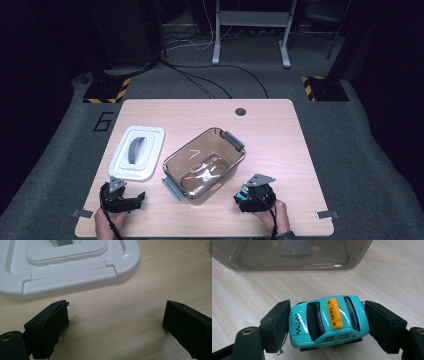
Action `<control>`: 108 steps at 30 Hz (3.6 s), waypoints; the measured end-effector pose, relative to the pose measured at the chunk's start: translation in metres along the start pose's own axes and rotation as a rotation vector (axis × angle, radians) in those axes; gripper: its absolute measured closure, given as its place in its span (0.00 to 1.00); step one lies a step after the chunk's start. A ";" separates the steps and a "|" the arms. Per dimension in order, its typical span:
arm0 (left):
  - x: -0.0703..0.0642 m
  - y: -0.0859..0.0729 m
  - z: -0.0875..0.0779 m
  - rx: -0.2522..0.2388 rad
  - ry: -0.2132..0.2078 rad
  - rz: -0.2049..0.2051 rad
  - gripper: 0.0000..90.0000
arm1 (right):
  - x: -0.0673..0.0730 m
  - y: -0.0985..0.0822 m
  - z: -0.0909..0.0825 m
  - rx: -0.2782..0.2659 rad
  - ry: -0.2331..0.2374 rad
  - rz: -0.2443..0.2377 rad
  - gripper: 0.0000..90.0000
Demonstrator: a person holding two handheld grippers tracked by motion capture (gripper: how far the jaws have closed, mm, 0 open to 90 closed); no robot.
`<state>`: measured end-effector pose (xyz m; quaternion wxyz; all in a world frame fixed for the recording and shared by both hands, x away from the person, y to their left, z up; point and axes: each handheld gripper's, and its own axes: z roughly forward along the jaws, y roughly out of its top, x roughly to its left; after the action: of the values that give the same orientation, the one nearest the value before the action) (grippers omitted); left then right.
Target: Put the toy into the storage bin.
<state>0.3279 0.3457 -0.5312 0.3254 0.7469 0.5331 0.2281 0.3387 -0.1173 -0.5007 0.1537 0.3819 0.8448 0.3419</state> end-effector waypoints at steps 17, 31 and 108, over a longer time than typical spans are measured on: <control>-0.001 0.000 0.001 -0.009 0.003 -0.007 0.07 | -0.018 0.020 -0.026 -0.026 -0.021 0.026 0.26; -0.001 0.000 0.000 -0.009 0.002 -0.008 0.07 | -0.030 0.040 -0.055 -0.022 -0.046 0.024 0.26; 0.000 0.000 0.000 0.000 -0.001 0.003 0.07 | -0.058 0.186 -0.046 0.008 -0.135 -0.050 0.26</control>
<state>0.3276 0.3458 -0.5310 0.3255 0.7479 0.5316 0.2284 0.4535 -0.0932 -0.3384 0.2171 0.3833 0.8433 0.3080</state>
